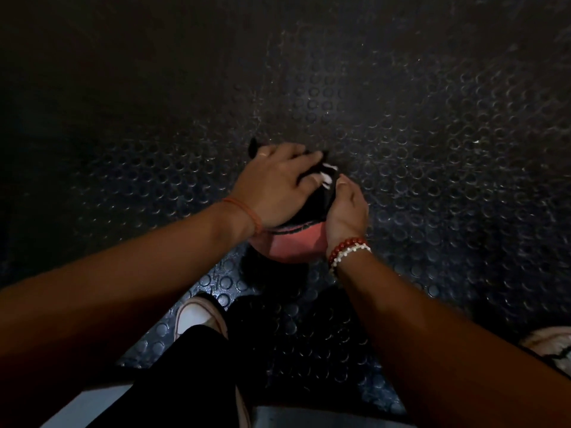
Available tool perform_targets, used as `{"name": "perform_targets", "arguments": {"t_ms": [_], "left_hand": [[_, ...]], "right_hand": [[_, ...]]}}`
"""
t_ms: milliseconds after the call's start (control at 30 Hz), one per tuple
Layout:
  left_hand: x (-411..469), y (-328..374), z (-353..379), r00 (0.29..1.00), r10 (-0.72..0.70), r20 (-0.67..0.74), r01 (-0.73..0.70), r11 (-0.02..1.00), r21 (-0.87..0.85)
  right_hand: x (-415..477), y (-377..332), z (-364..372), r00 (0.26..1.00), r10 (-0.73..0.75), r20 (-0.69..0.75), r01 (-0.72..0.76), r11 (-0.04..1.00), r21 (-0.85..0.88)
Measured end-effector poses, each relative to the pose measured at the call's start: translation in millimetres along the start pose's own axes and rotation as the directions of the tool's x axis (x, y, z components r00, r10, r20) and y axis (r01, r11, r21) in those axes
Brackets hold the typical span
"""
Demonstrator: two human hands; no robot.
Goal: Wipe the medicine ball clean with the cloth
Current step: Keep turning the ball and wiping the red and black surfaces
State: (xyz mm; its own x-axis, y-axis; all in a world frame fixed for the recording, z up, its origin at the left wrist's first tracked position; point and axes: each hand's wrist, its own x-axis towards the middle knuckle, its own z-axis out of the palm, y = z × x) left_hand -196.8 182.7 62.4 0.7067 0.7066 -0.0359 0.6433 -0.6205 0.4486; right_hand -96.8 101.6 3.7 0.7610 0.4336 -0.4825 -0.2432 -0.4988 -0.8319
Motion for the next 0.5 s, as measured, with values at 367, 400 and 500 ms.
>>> {"name": "perform_targets", "arguments": {"t_ms": [367,400,500], "left_hand": [[57.9,-24.9,-7.3,0.822,-0.427,0.376,0.431,0.899,0.079],[52.9,-31.0,-4.2,0.813,-0.469,0.345,0.495,0.869,0.014],[19.7,-24.7,2.0,0.883,-0.427,0.197,0.454,0.883,-0.121]], "right_hand": [[-9.4,-1.4,1.7,1.0,-0.003,-0.004,0.003,1.0,0.007],[-10.2,-1.7,0.6,1.0,-0.001,-0.006,0.001,1.0,0.009],[-5.1,-1.8,-1.3,1.0,0.003,-0.025,-0.003,1.0,0.018]]}}
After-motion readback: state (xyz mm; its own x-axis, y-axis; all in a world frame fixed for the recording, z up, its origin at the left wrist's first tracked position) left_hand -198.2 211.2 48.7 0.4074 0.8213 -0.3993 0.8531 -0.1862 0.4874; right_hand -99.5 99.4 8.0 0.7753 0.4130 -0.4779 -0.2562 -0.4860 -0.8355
